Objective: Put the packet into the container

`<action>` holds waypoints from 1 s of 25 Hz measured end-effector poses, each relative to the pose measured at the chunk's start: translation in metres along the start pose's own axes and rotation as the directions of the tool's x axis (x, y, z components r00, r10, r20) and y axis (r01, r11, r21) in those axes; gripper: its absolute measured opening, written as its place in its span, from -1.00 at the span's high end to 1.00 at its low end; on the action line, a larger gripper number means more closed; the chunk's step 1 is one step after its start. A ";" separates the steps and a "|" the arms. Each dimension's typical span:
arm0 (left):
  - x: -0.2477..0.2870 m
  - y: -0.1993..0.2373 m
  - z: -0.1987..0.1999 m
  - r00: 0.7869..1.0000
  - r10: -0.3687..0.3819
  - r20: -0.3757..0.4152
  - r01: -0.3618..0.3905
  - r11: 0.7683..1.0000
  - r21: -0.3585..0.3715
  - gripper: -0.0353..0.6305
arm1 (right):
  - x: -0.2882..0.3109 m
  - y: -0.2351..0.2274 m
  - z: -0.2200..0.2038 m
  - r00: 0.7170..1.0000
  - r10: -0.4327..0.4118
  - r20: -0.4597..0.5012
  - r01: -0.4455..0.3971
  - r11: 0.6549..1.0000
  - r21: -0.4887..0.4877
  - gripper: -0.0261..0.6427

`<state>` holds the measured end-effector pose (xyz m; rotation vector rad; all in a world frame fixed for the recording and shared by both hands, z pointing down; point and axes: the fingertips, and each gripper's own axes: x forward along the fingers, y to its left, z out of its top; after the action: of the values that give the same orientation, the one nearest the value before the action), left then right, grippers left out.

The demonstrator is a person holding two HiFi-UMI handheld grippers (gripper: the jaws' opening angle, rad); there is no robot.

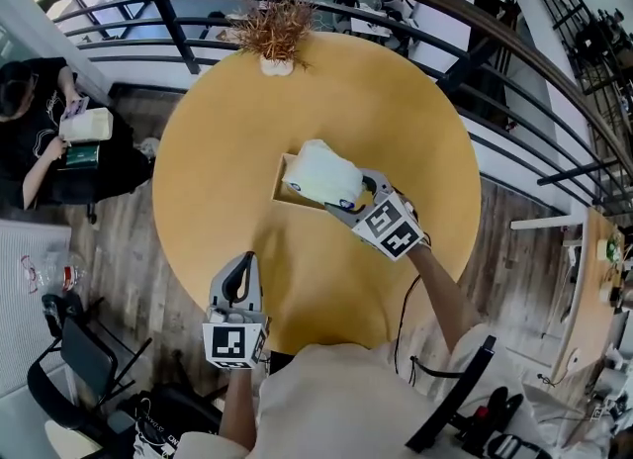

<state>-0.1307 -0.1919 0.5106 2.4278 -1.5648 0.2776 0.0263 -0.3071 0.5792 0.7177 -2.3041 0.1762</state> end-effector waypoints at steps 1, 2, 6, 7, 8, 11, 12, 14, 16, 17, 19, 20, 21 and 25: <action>0.001 -0.001 -0.001 1.000 -0.004 -0.004 0.004 1.000 0.000 0.88 | 0.006 0.000 -0.001 1.000 0.019 -0.024 -0.020 1.000 -0.021 0.00; 0.002 -0.002 -0.002 1.000 -0.008 -0.007 0.008 1.000 0.002 0.88 | 0.012 0.001 -0.003 0.998 0.035 -0.050 -0.037 0.999 -0.040 0.00; 0.004 -0.002 -0.001 1.000 -0.012 -0.002 0.012 1.000 0.008 0.88 | 0.032 0.006 -0.012 0.988 0.064 -0.141 -0.080 0.991 -0.108 0.00; 0.004 -0.001 0.000 1.000 -0.010 -0.002 0.010 1.000 0.008 0.88 | 0.036 0.006 -0.014 0.985 0.069 -0.156 -0.089 0.989 -0.121 0.00; 0.003 0.000 -0.001 1.000 -0.008 -0.005 0.008 1.000 0.008 0.88 | 0.038 0.007 -0.015 0.983 0.078 -0.168 -0.100 0.987 -0.128 0.00; 0.001 0.004 -0.002 1.000 0.002 -0.014 -0.002 1.000 0.008 0.88 | 0.043 0.009 -0.021 0.975 0.097 -0.201 -0.127 0.981 -0.146 0.00; 0.001 0.006 -0.002 1.000 0.005 -0.014 -0.004 1.000 0.007 0.88 | 0.045 0.009 -0.023 0.972 0.099 -0.212 -0.133 0.980 -0.151 0.00; 0.000 0.009 -0.002 1.000 0.007 -0.015 -0.007 1.000 0.004 0.88 | 0.049 0.009 -0.026 0.966 0.107 -0.235 -0.148 0.975 -0.163 0.00; -0.001 0.011 -0.002 1.000 0.008 -0.014 -0.008 1.000 0.005 0.88 | 0.052 0.010 -0.028 0.958 0.118 -0.263 -0.169 0.969 -0.181 0.00; -0.001 0.011 -0.001 1.000 0.008 -0.012 -0.008 1.000 0.006 0.88 | 0.053 0.011 -0.030 0.952 0.126 -0.280 -0.183 0.965 -0.189 0.00; -0.003 0.013 0.000 1.000 0.012 -0.010 -0.012 1.000 0.007 0.88 | 0.056 0.012 -0.034 0.938 0.138 -0.316 -0.212 0.954 -0.211 0.00; -0.004 0.014 0.000 1.000 0.015 -0.008 -0.015 1.000 0.006 0.88 | 0.057 0.012 -0.036 0.932 0.145 -0.333 -0.225 0.950 -0.217 0.00; -0.005 0.015 0.000 1.000 0.018 -0.007 -0.018 1.000 0.005 0.88 | 0.057 0.012 -0.037 0.926 0.151 -0.345 -0.236 0.947 -0.218 0.00; -0.010 0.020 -0.001 0.999 0.034 -0.009 -0.034 0.999 0.002 0.88 | 0.062 0.009 -0.040 0.914 0.166 -0.369 -0.258 0.941 -0.217 0.00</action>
<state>-0.1531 -0.1911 0.5103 2.3994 -1.6035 0.2959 0.0081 -0.3143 0.6506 0.2703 -2.0097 0.0864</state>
